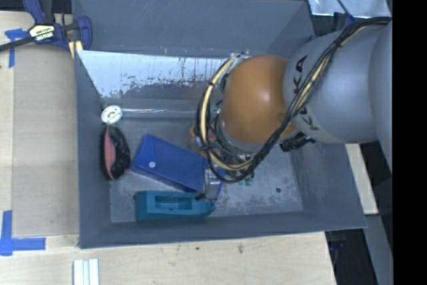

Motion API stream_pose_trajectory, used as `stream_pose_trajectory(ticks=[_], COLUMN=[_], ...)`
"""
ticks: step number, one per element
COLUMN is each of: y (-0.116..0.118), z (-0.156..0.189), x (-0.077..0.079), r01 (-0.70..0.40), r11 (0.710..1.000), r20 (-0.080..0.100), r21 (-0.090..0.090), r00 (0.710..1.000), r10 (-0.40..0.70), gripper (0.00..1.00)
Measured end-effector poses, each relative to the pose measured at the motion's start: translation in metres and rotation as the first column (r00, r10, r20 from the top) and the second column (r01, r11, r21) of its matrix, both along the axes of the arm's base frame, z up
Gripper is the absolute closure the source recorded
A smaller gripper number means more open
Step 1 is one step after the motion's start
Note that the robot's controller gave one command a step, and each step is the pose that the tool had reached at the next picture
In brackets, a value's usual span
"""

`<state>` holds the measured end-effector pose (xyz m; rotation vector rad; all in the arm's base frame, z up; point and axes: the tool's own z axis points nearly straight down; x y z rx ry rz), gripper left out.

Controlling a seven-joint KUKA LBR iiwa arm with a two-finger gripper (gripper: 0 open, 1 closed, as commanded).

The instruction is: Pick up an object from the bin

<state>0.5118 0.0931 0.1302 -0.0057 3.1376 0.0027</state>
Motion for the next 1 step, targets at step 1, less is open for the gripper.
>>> stream_pose_trajectory(ticks=[1], y=[-0.0224], z=[-0.0100], x=[-0.0055], r01=[0.003], r11=[1.000], r20=[-0.004], r21=[-0.001], r00=[1.000], r10=[-0.003], gripper=[0.00])
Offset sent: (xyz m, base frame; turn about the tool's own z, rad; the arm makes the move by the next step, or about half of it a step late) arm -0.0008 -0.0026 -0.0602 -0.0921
